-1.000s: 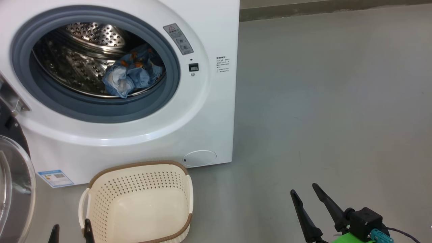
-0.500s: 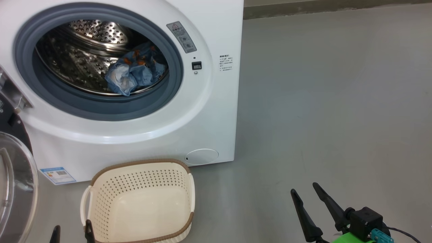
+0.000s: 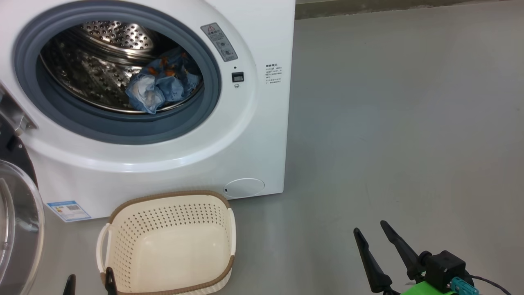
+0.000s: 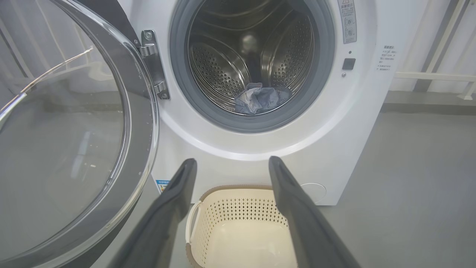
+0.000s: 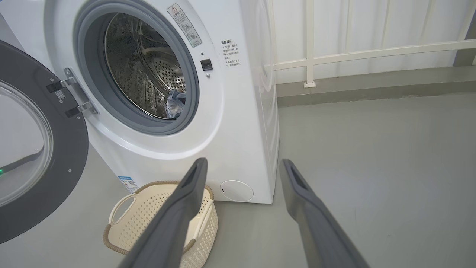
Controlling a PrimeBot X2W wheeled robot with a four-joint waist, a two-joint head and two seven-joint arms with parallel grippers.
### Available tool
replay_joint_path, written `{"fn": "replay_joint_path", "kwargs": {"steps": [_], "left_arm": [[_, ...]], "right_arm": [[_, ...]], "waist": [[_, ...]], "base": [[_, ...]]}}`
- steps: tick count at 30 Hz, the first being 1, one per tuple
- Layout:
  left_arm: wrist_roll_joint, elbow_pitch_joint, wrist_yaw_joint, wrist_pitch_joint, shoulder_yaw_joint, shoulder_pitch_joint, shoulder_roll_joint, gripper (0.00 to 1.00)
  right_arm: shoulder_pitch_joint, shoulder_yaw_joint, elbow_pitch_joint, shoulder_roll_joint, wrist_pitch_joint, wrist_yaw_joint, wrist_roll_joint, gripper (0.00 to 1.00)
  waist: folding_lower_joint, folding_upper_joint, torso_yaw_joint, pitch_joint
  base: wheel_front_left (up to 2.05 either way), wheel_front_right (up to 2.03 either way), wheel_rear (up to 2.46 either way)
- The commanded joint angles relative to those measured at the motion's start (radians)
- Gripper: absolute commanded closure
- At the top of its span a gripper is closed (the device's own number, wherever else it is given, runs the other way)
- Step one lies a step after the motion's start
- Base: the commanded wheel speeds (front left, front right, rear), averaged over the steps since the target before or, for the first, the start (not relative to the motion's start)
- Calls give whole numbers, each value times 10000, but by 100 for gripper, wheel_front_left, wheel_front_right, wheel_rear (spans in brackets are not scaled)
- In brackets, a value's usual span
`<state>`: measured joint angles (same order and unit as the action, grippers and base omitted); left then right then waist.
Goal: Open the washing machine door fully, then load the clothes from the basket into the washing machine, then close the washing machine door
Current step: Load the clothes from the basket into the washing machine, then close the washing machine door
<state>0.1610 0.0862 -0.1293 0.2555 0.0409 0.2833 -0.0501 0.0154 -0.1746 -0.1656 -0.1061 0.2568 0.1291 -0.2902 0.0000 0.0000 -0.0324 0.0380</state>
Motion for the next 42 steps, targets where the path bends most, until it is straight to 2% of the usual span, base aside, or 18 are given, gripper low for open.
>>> {"fn": "replay_joint_path", "kwargs": {"steps": [1, 42], "left_arm": [[-11, 186, -101, 63, 292, -336, -2, 0], [3, 126, -119, 63, 463, -691, -1, 0]], "right_arm": [[-188, -172, 251, -32, 49, 16, 162, 0], [-362, -208, 185, 5, 49, 16, 98, 0]], "waist": [[0, 0, 1, -1], [0, 0, 4, 185]], "base": [[0, 0, 0], [-9, 9, 0]]}}
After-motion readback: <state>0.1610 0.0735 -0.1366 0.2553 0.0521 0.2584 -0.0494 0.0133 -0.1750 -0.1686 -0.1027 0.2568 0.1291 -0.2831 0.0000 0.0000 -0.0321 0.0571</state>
